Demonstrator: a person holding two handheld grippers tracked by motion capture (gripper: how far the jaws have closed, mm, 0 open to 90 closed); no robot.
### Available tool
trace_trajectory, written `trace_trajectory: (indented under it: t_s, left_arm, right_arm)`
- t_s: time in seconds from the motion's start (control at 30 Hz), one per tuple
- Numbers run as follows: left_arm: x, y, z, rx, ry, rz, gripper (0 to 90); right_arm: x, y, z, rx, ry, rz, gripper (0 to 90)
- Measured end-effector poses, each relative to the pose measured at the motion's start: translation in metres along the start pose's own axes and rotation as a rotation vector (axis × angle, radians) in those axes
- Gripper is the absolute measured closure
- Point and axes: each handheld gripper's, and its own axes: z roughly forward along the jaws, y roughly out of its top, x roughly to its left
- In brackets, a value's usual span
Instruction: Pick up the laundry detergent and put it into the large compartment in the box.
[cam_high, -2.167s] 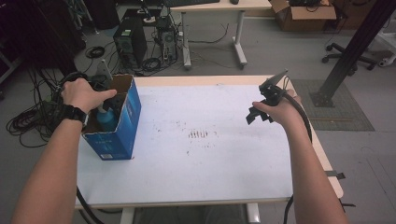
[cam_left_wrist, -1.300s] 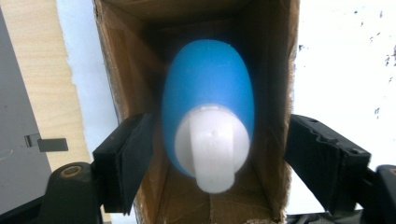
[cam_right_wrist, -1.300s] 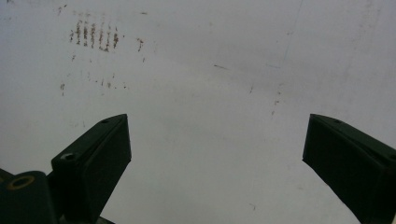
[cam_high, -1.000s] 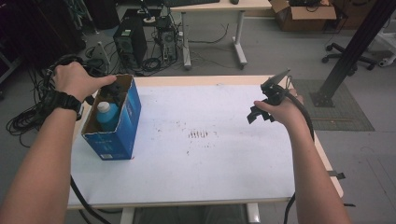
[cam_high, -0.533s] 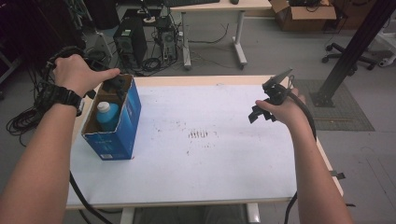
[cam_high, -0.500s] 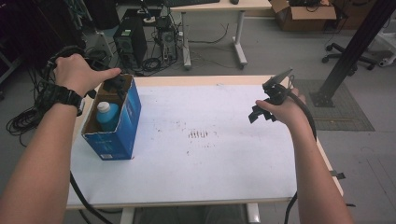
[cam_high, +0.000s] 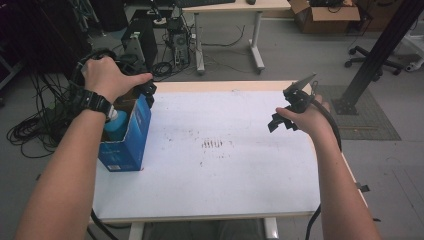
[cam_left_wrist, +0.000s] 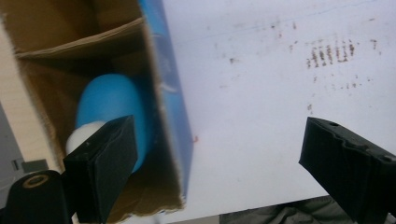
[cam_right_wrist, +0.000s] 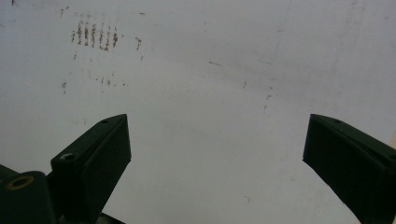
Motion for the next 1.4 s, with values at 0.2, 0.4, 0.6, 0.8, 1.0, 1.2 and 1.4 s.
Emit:
trace_trajectory:
  t_s: [0.2,0.4,0.6,0.8,1.0,1.2,1.4]
  left_arm:
    - [-0.021,0.005,0.009,0.013,-0.002,0.025,10.8]
    - [-0.041,0.008,0.019,0.026,-0.004,0.057,10.2]
    - [-0.059,0.01,0.028,0.043,0.001,0.083,9.7]
    - [-0.071,0.008,0.038,0.049,-0.034,0.088,10.2]
    - [-0.076,0.007,0.049,0.073,-0.019,0.096,9.7]
    - [-0.079,0.007,0.055,0.077,-0.031,0.101,10.0]
    - [-0.08,0.006,0.059,0.082,-0.036,0.102,10.0]
  right_arm:
    - [-0.001,-0.002,0.0,-0.001,0.001,0.005,7.6]
    - [-0.003,-0.005,0.001,0.004,0.001,0.01,7.5]
    - [-0.006,-0.006,0.001,0.003,0.002,0.014,7.5]
    - [-0.005,-0.009,0.001,0.002,0.004,0.012,7.5]
    - [-0.006,-0.009,0.0,-0.002,0.005,0.01,7.4]
    - [-0.004,-0.008,0.001,-0.004,0.007,0.005,7.4]
    - [-0.006,-0.009,0.004,0.004,0.006,0.007,7.4]
